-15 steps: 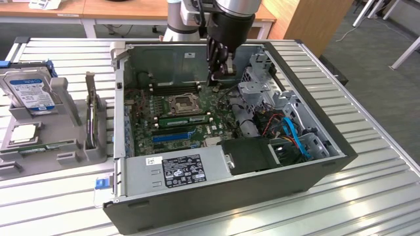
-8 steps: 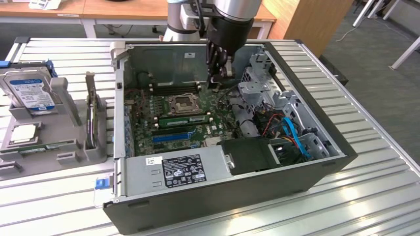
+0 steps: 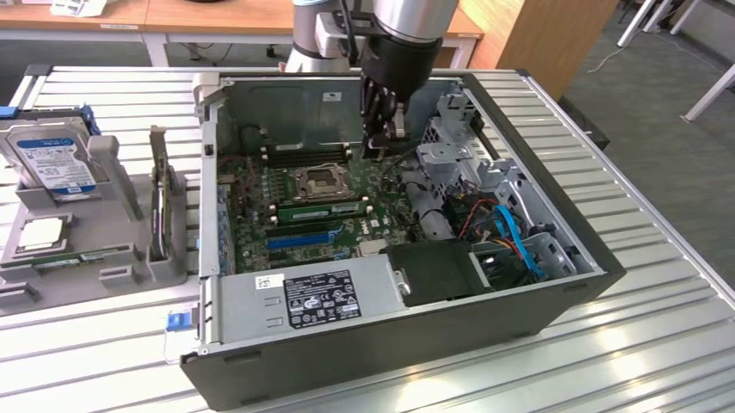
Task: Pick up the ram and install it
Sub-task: 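Press down the ram until it locks into place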
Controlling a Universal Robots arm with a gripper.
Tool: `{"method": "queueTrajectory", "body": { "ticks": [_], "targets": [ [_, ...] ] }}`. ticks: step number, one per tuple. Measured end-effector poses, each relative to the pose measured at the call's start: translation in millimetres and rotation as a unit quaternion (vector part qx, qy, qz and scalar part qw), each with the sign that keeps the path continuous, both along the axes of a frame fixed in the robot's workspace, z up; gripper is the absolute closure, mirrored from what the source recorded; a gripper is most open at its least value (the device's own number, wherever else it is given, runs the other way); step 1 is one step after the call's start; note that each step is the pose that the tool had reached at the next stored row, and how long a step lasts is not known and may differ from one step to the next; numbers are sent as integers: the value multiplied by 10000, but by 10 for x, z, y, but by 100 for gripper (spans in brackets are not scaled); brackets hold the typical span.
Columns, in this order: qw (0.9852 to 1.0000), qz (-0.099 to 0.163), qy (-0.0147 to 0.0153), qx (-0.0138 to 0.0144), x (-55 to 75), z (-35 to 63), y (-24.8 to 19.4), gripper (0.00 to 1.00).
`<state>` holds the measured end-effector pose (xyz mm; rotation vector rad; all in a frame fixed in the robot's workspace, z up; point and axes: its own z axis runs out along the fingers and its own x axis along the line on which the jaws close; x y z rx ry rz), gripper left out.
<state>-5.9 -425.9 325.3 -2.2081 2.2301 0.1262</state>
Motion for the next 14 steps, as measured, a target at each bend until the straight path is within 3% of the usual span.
{"method": "queueTrajectory", "body": {
  "ticks": [14],
  "targets": [
    [10000, 0, 0, 0, 0, -121, 0, 90]
  ]
}}
